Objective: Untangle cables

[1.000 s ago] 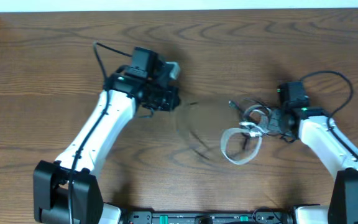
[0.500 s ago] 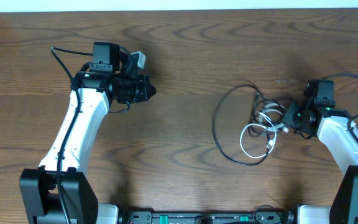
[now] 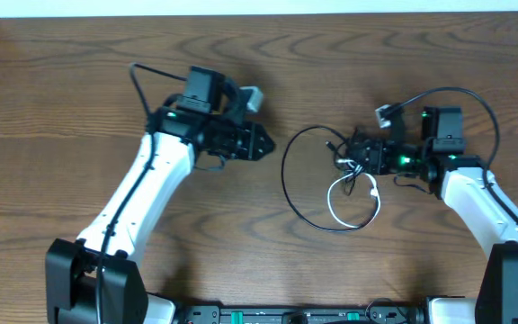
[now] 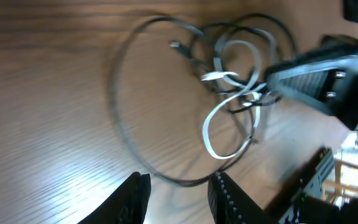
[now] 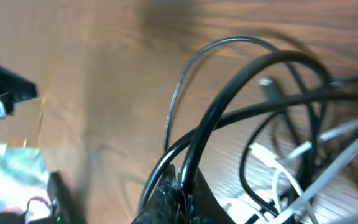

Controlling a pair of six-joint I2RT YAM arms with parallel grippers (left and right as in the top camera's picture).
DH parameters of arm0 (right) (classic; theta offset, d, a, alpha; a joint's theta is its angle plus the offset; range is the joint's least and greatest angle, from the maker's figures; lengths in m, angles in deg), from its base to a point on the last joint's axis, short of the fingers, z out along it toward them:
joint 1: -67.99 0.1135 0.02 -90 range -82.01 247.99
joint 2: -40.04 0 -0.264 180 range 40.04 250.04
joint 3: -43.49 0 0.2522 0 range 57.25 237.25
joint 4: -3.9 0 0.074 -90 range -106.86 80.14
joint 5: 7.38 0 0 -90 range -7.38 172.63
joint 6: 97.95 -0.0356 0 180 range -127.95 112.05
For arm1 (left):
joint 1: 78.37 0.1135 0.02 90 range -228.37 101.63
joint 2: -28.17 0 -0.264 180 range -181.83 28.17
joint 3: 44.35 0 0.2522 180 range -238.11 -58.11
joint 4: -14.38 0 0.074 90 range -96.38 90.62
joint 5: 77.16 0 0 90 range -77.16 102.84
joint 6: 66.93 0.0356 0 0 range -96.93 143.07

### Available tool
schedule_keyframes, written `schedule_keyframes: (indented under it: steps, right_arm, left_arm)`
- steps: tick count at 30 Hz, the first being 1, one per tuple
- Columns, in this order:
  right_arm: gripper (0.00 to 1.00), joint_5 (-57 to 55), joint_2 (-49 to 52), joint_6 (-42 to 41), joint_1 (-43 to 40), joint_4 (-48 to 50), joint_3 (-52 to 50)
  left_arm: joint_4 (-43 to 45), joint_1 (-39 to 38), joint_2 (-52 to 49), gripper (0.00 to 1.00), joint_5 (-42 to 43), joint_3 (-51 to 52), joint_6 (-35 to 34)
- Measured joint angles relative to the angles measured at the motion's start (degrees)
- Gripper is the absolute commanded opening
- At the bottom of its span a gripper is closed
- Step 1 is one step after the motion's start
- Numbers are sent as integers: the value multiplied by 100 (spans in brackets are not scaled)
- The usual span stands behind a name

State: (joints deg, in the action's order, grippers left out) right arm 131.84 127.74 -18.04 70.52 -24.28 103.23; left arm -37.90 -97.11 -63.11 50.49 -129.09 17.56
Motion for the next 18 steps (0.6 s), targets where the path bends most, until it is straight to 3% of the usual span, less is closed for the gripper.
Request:
schedule_keyframes:
  steps: [10,18]
  right_arm:
    - [1,675,0,83,584,533,0]
    - [3,1602,2,-105,581,1657,-2]
  left_arm:
    - [299,-597,0,36,-4,0,46]
    - [299,-614,-24,40,-4,0,68]
